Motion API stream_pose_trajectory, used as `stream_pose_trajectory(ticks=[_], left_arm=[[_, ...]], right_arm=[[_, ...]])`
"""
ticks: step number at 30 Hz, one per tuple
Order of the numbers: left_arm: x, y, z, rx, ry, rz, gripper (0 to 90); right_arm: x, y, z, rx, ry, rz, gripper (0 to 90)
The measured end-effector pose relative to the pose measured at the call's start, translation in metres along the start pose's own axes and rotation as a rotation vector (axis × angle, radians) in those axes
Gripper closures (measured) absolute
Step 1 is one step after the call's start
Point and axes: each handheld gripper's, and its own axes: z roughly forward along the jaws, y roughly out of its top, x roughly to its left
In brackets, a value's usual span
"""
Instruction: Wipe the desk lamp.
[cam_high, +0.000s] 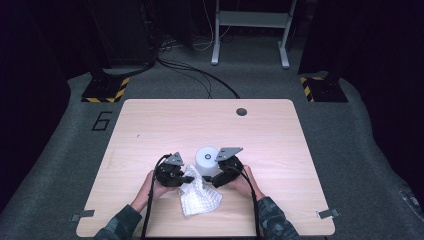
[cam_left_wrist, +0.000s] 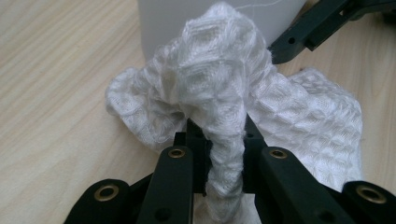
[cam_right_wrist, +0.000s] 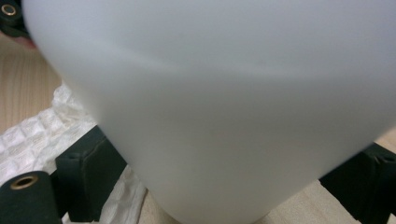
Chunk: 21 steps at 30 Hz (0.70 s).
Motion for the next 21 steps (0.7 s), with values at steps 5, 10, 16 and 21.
stream_pose_trajectory(ticks=[5,10,16,21], left_arm=[[0.005,0.004,-0.007,-0.026,0.021,-0.016,80.3],[0.01,0.014,-0.016,-0.042,0.05,-0.021,80.2],[0.017,0.033,-0.025,-0.047,0.099,0.01,80.2],[0.019,0.051,-0.03,-0.075,0.129,0.037,80.2]], right_arm=[[0.0,0.0,0.0,0.0,0.0,0.001,8.4],[0.0,0.0,0.0,0.001,0.002,0.002,8.4],[0.0,0.0,0.0,0.002,0.002,0.001,8.4],[0.0,0.0,0.0,0.003,0.002,0.001,8.4]])
